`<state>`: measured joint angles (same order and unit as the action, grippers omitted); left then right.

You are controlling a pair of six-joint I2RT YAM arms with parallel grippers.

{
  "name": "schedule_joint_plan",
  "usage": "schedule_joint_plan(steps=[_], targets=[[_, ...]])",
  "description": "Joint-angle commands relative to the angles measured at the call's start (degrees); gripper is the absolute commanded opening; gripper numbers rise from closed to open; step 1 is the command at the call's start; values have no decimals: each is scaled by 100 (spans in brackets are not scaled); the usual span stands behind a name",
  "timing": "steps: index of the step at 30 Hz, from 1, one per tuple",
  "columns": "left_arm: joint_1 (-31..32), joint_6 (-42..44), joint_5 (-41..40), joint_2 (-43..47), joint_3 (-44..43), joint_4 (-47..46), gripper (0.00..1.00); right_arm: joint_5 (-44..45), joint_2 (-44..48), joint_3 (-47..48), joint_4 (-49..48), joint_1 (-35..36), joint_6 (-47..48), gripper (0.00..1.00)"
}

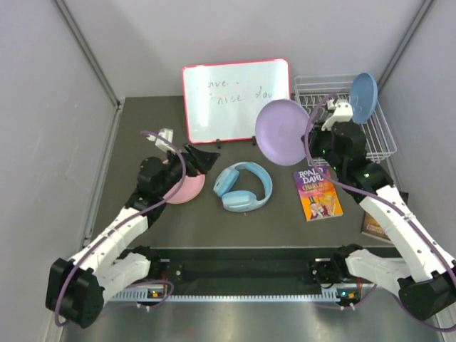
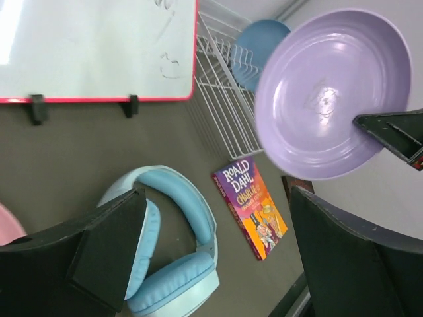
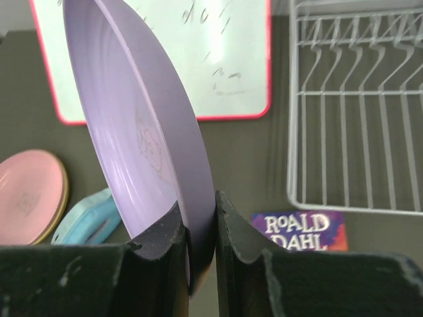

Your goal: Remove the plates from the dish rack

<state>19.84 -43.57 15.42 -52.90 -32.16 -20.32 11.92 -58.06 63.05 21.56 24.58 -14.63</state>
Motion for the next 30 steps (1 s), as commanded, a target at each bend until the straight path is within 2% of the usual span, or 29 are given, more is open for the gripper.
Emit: schedule_joint_plan(steps=[1,6,10,17,20,21,24,25,26,27,28,30], targets=[[819,173,-618,-579,-421,-684,92,-796,278,-371,-389,170,-742,0],[1241,208,-1032,-1037,-466,-983,92,-1069,331,-740,-758,346,-1015,0],[1312,244,-1102,-1327,-545,-1123,91,-1357,340,-934,-1039,504,-1278,0],[1558,288,-1366,-1758,-624,-1563,84,-1851,313,-1163,-1391,618,-1586,0],[1602,270,-1366,-1916,-590,-1782,70,-2097,331,-1295,-1576,618,-1744,0],[1611,270,-1366,-1960,-563,-1835,51,-2141,322,-1373,-1637,627,-1771,0],[1620,261,-1419,-1969,-458,-2002,17,-2291,296,-1427,-1743,618,-1832,1],[1620,261,-1454,-1943,-405,-2003,0,-2326,261,-1418,-1752,627,-1824,3],[1620,279,-1480,-1899,-379,-1985,0,-2326,243,-1418,-1734,618,-1824,7],[1620,323,-1489,-1838,-352,-1941,0,-2300,234,-1383,-1708,618,-1806,15],[1620,367,-1672,-1768,-300,-1871,0,-2187,208,-1339,-1647,618,-1702,33],[1629,550,-2173,-1408,-273,-1302,0,-1871,181,-1103,-1237,610,-1404,56]])
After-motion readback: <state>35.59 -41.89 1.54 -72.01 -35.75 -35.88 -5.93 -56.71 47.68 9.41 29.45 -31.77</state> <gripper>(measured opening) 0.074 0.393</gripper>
